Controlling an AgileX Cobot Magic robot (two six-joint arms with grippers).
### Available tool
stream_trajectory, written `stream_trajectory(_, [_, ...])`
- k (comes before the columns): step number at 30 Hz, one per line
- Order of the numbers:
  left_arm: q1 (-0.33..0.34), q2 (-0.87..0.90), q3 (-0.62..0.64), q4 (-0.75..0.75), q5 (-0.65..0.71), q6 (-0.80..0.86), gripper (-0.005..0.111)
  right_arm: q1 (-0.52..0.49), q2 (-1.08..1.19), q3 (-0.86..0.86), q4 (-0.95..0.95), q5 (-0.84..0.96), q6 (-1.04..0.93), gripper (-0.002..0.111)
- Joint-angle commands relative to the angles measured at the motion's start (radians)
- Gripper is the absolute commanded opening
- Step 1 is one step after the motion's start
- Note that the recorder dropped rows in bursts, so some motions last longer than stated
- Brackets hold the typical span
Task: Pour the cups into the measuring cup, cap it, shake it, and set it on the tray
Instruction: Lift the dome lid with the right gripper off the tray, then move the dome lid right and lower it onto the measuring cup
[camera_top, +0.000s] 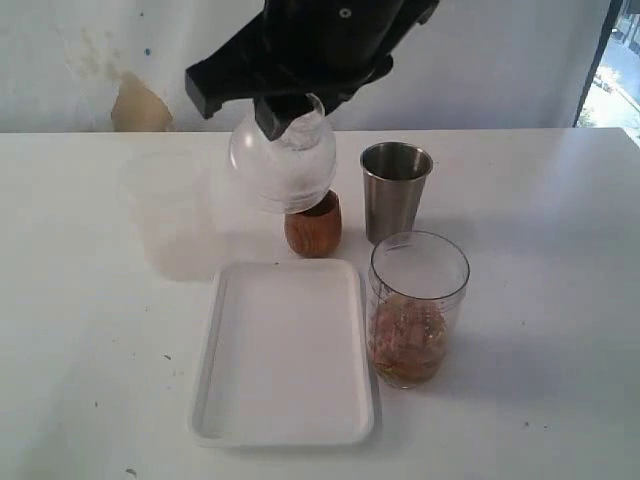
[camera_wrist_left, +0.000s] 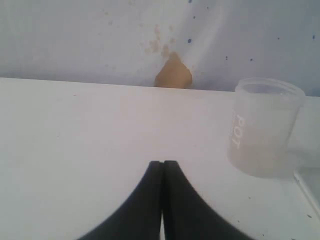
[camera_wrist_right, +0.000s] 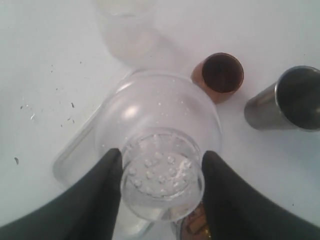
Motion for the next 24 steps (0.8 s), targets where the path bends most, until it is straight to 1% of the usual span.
stream_trajectory(1, [-0.001, -0.004, 0.005, 0.002, 0.002, 0.000, 0.000, -0.039, -0.084, 0.082, -0.009, 0.001, 0.011, 0.000])
stream_trajectory(6, [-0.001, -0.004, 0.005, 0.002, 0.002, 0.000, 0.000, -0.112, -0.170, 0.193, -0.007, 0.001, 0.011, 0.000])
stream_trajectory(10, [-0.001, -0.004, 0.005, 0.002, 0.002, 0.000, 0.000, -0.162, -0.226, 0.241, 0.027, 0.001, 0.011, 0.000])
stream_trajectory(20, [-0.001, -0.004, 0.005, 0.002, 0.002, 0.000, 0.000, -0.169, -0.271, 0.384, 0.054, 0.001, 0.000, 0.000])
stream_trajectory(24, [-0.001, -0.004, 0.005, 0.002, 0.002, 0.000, 0.000, -0.169, -0.271, 0.397, 0.045, 0.001, 0.000, 0.000])
